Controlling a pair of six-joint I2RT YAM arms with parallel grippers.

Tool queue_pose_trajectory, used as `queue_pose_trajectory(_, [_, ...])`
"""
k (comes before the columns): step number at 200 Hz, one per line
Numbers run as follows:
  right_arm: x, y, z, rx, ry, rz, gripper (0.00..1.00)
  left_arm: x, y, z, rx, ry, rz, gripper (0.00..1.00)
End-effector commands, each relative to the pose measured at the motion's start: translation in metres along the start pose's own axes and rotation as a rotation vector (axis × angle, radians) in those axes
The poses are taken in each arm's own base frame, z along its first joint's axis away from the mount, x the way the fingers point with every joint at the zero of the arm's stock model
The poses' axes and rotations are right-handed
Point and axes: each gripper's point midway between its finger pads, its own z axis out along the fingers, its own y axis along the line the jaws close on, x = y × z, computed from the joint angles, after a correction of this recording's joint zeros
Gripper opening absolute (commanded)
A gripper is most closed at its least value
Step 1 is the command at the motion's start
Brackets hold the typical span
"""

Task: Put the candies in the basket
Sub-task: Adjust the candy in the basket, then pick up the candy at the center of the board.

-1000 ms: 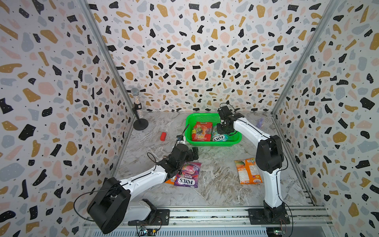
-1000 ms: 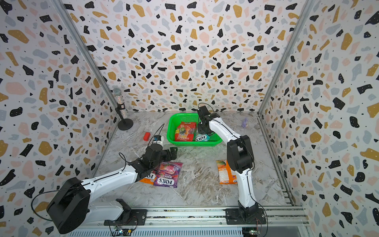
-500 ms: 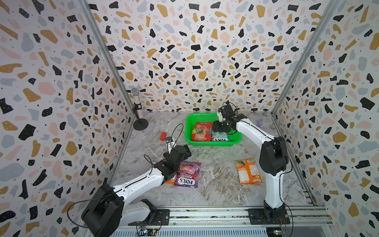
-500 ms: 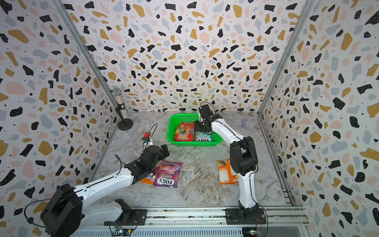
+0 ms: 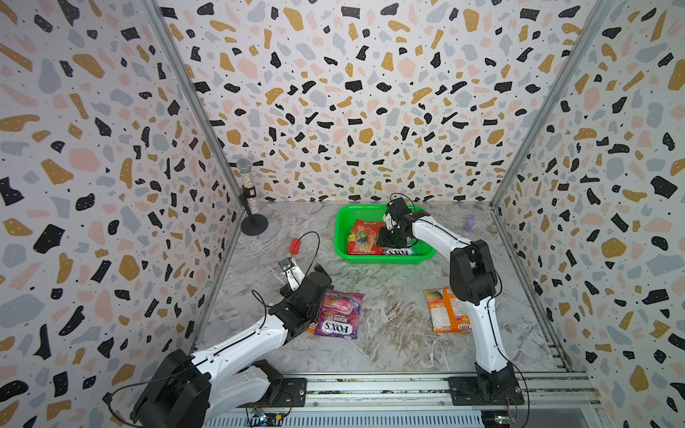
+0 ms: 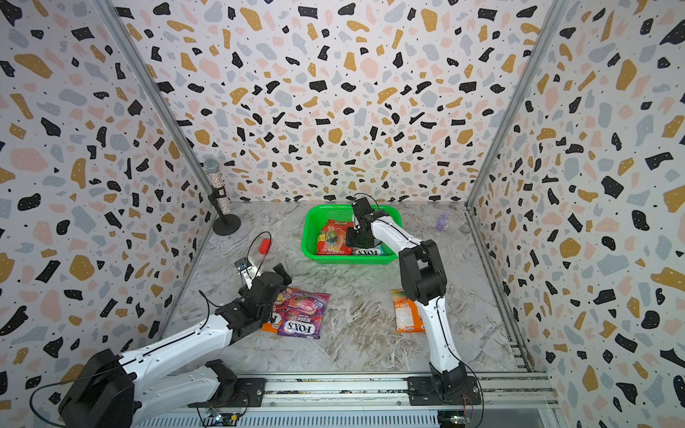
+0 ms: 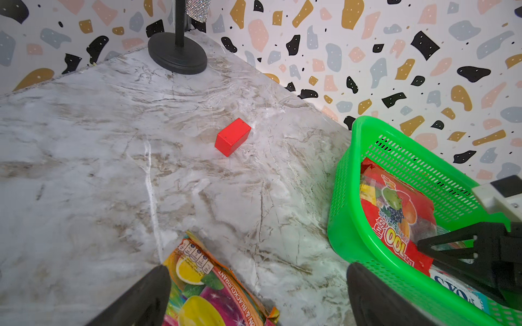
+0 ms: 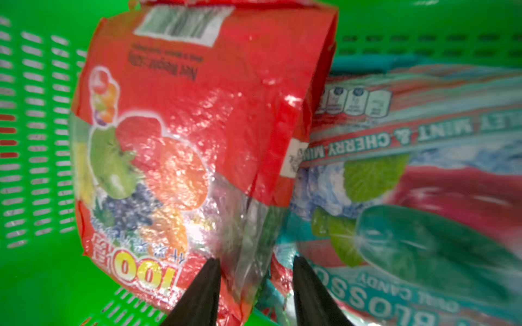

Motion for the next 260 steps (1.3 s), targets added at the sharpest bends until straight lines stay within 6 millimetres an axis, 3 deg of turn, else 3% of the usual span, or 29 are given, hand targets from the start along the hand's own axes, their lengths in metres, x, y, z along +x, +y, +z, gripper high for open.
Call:
queue_pose_trajectory(1, [-0.015,0.014,-0.072,0.024,-0.069,-0.059,0.46,-0.003,-0.021,0.0,0.07,0.028,0.04,1.0])
queue_pose_trajectory(18, [-0.013,0.015,-0.113,0.054,-0.126,-0.091,0.49,0.003,-0.039,-0.001,0.144,0.083,0.118,1.0])
queue_pose_trajectory(37, [0.008,0.002,-0.149,0.103,-0.189,-0.106,0.54,0.008,-0.046,0.003,0.165,0.097,0.086,1.0])
queue_pose_trajectory(54, [0.042,-0.02,-0.167,0.165,-0.223,-0.106,0.59,0.017,-0.058,0.006,0.237,0.112,0.085,1.0])
queue_pose_trajectory(74, [0.088,-0.045,-0.18,0.205,-0.241,-0.069,0.61,0.031,-0.095,-0.001,0.41,0.192,0.144,1.0])
queue_pose_trajectory(92, [0.136,-0.068,-0.176,0.226,-0.219,-0.044,0.63,0.052,-0.133,-0.016,0.574,0.292,0.251,1.0])
queue_pose_trajectory(113, [0.182,-0.104,-0.179,0.345,-0.182,-0.007,0.62,0.076,-0.158,-0.028,0.669,0.353,0.344,1.0])
queue_pose_trajectory(130, [0.209,-0.128,-0.178,0.432,-0.155,0.026,0.62,0.088,-0.167,-0.031,0.703,0.379,0.383,1.0])
queue_pose_trajectory(159, [0.24,-0.148,-0.165,0.471,-0.119,0.061,0.62,0.093,-0.164,-0.026,0.678,0.384,0.391,1.0])
queue_pose_trajectory(218, [0.273,-0.144,-0.122,0.356,-0.033,0.159,0.6,0.082,-0.15,-0.018,0.589,0.333,0.38,1.0])
queue_pose_trajectory(260, [0.27,-0.111,-0.092,0.166,-0.078,0.308,0.58,0.08,-0.147,-0.016,0.569,0.323,0.379,1.0])
